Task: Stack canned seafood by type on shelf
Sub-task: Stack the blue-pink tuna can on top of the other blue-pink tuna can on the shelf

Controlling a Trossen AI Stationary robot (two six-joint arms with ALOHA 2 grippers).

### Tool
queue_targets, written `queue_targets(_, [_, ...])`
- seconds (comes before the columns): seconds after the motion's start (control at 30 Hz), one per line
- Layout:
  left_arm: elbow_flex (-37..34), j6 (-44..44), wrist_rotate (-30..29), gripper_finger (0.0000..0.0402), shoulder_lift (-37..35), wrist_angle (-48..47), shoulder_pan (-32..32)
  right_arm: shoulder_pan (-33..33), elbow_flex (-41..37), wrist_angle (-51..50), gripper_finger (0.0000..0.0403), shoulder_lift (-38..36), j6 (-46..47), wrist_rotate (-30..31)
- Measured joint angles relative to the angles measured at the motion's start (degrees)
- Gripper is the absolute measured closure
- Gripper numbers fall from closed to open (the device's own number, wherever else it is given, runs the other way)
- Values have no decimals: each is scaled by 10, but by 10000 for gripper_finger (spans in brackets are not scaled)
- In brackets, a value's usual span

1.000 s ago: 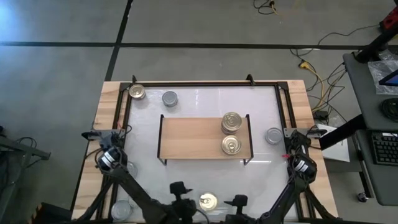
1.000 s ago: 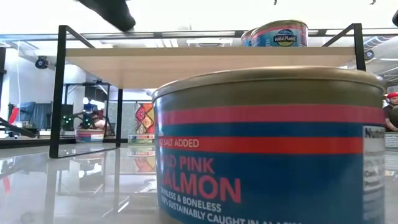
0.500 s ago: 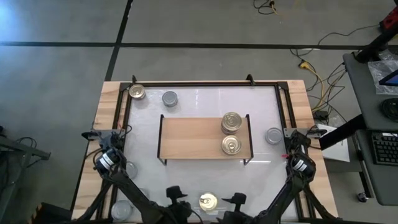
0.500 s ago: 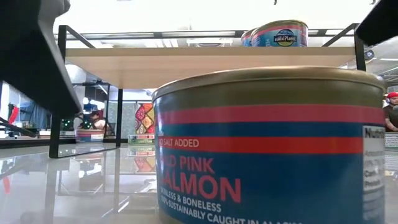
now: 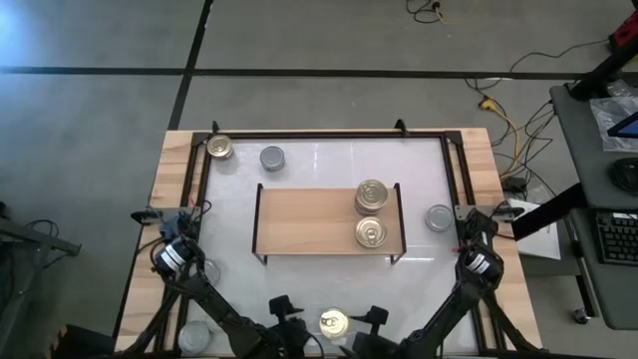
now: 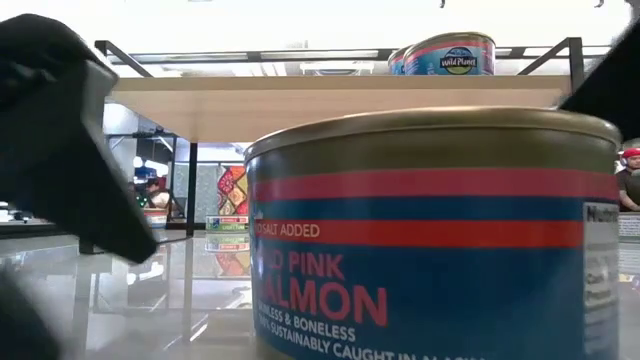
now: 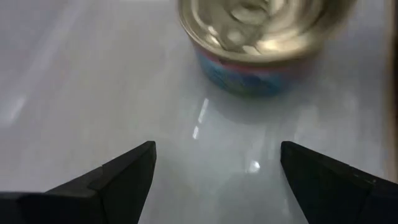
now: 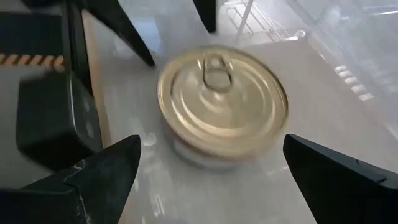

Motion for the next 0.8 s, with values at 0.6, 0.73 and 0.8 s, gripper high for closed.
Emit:
queue_targets(0.6, [10, 6, 5, 75, -11, -76, 14, -7, -4, -201, 16, -16, 93, -28])
queue_targets(0.73, [10, 8, 12, 75, -14, -89, 14, 17, -4, -293, 16, -27, 184, -32])
queue_targets(0.8, [10, 32, 27, 75, -14, -80, 25, 28, -4, -323, 16, -28, 225, -32])
